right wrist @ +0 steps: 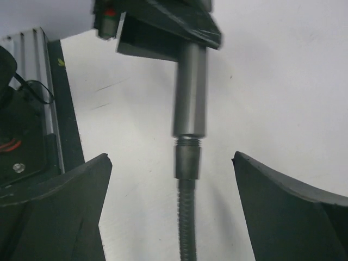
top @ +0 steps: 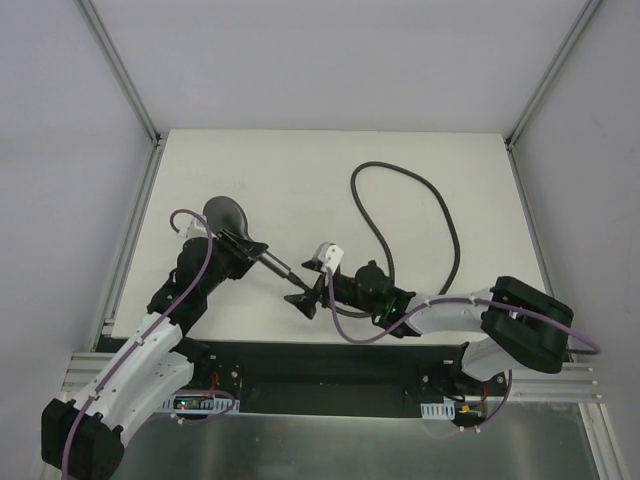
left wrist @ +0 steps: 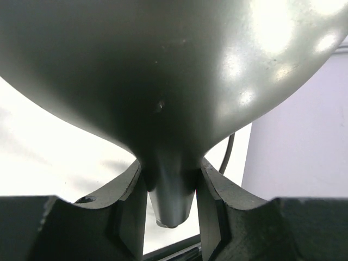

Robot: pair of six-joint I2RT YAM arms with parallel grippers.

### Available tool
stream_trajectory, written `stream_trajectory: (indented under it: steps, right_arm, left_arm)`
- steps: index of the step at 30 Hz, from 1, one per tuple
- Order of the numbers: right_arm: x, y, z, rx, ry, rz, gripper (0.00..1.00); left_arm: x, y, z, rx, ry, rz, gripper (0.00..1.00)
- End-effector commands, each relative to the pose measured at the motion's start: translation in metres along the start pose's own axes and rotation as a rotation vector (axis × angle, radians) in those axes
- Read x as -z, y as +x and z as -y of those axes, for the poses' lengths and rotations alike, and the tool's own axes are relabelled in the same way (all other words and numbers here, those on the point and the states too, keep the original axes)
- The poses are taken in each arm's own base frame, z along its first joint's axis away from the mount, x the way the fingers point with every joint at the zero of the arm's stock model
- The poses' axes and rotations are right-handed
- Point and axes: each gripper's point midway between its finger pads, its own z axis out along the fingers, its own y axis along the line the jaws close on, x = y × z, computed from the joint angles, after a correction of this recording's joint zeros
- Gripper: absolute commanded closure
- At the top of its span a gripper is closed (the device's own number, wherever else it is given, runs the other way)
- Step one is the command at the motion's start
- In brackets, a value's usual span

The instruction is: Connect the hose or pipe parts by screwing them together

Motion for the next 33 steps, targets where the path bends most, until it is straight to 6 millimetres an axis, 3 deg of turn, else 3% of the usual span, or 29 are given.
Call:
stream_trajectory:
  steps: [1, 2, 7, 8, 16, 19, 20, 22, 23, 26, 28, 30, 31, 32, 33]
  right_arm:
    - [0.002, -0.016, 0.01, 0.491, 0.216, -0.076, 0.06]
    - [-0.001, -0.021, 0.001, 0.568, 0.211, -0.074, 0.07]
    - [-0.008, -0.033, 0.003, 0.772, 0.346, -0.115, 0.2]
    - [-0.011, -0.025, 0.0, 0.819, 0.342, -0.146, 0.22]
    - [-0.029, -0.015, -0.01, 0.9, 0.358, -0.22, 0.36]
    - [-0.03, -0.014, -0.009, 0.899, 0.364, -0.238, 0.48]
    - [-0.03, -0.015, -0.009, 0.898, 0.369, -0.242, 0.6]
    - [-0.031, -0.017, -0.011, 0.885, 0.368, -0.237, 0.74]
    - [-0.032, -0.016, -0.012, 0.874, 0.35, -0.243, 0.86]
    - [-0.037, -0.017, -0.017, 0.763, 0.291, -0.222, 0.99]
    - [-0.037, -0.022, -0.012, 0.596, 0.261, -0.186, 0.99]
    - [-0.041, -0.016, -0.024, 0.448, 0.113, -0.158, 0.99]
    - [-0.04, -0.023, -0.008, 0.361, 0.1, -0.133, 0.99]
    - [-0.044, -0.031, -0.029, 0.217, -0.04, -0.071, 0.99]
    - [-0.041, -0.027, -0.029, 0.159, -0.079, -0.061, 0.99]
  left_arm:
    - [0.008, -0.014, 0.017, 0.043, -0.077, 0.017, 1.0]
    - [0.009, -0.013, 0.016, 0.049, -0.122, -0.001, 1.0]
    - [0.014, -0.01, 0.023, 0.098, -0.179, -0.051, 1.0]
    - [0.016, -0.011, 0.025, 0.105, -0.18, -0.052, 1.0]
    - [0.026, -0.015, 0.023, 0.105, -0.219, -0.033, 1.0]
    - [0.026, -0.014, 0.022, 0.106, -0.226, -0.037, 1.0]
    - [0.026, -0.015, 0.022, 0.105, -0.227, -0.034, 1.0]
    - [0.026, -0.015, 0.023, 0.092, -0.223, -0.037, 1.0]
    - [0.026, -0.015, 0.023, 0.074, -0.223, -0.038, 1.0]
    - [0.024, -0.016, 0.022, 0.026, -0.203, -0.037, 1.0]
    - [0.018, -0.014, 0.025, 0.008, -0.13, -0.026, 1.0]
    - [0.016, -0.01, 0.028, 0.004, -0.067, -0.032, 1.0]
    - [0.015, -0.003, 0.023, -0.001, -0.046, -0.051, 1.0]
    - [0.014, -0.004, 0.032, -0.021, 0.013, -0.043, 1.0]
    - [0.013, -0.002, 0.031, -0.027, 0.029, -0.045, 1.0]
